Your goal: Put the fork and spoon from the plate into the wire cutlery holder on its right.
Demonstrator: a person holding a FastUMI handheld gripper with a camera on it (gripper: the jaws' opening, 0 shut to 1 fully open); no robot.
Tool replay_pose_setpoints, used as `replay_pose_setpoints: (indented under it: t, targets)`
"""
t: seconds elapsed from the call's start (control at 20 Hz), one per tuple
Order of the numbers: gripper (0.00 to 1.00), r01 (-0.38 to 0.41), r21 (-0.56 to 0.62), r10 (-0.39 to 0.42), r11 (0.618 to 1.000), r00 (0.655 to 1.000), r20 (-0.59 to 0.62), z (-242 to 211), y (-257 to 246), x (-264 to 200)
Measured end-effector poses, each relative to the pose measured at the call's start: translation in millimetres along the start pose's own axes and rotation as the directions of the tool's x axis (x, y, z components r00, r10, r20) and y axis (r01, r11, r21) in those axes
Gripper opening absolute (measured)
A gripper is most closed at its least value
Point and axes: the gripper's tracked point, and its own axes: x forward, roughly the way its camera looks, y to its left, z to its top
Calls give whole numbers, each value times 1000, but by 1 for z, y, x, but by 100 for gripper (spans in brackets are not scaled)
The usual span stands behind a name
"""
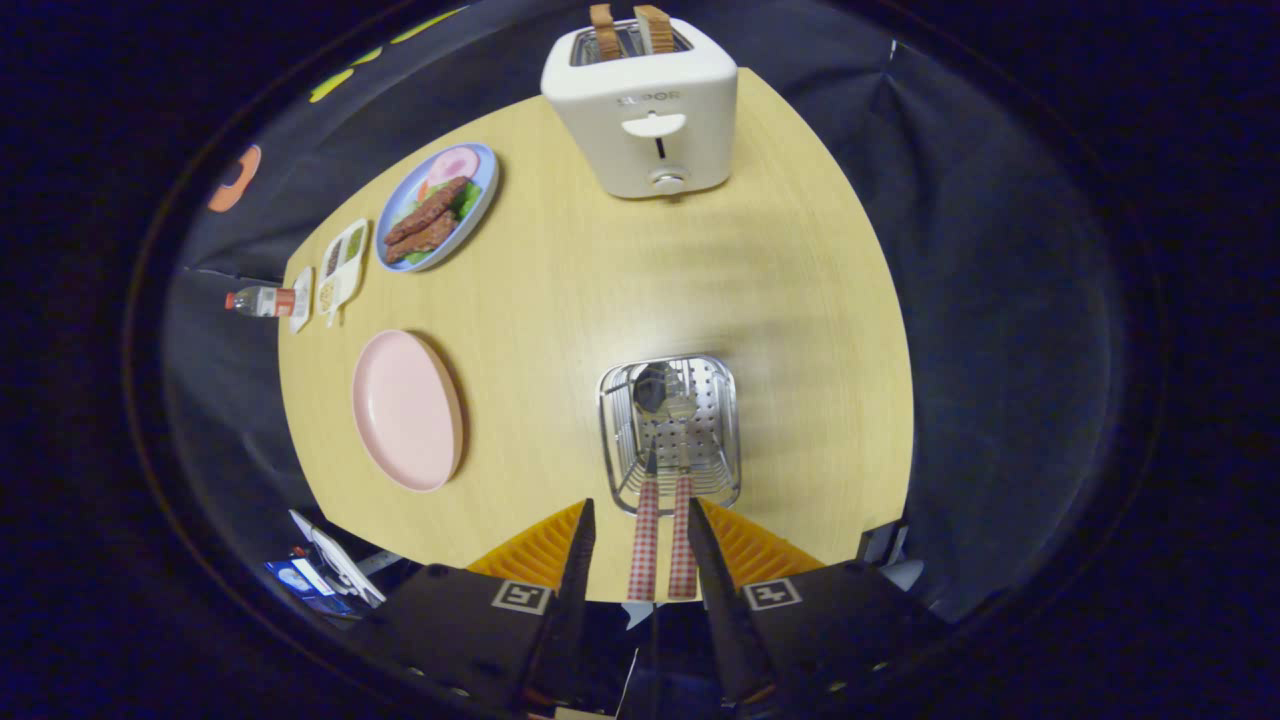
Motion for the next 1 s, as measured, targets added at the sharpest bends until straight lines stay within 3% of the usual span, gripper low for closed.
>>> replay_pose_setpoints:
  t: [0.1,0.35,0.55,0.8,1.0]
  targets:
    - [72,-16,-11,16,1000,999,42,-3,10,-6]
    - [95,-49,-26,52,998,989,141,-14,40,-22]
    - [97,-37,-75,59,996,944,323,-15,79,-45]
    - [97,66,-130,24,989,805,593,-17,134,-99]
    - [97,110,-142,45,984,615,787,-25,184,-152]
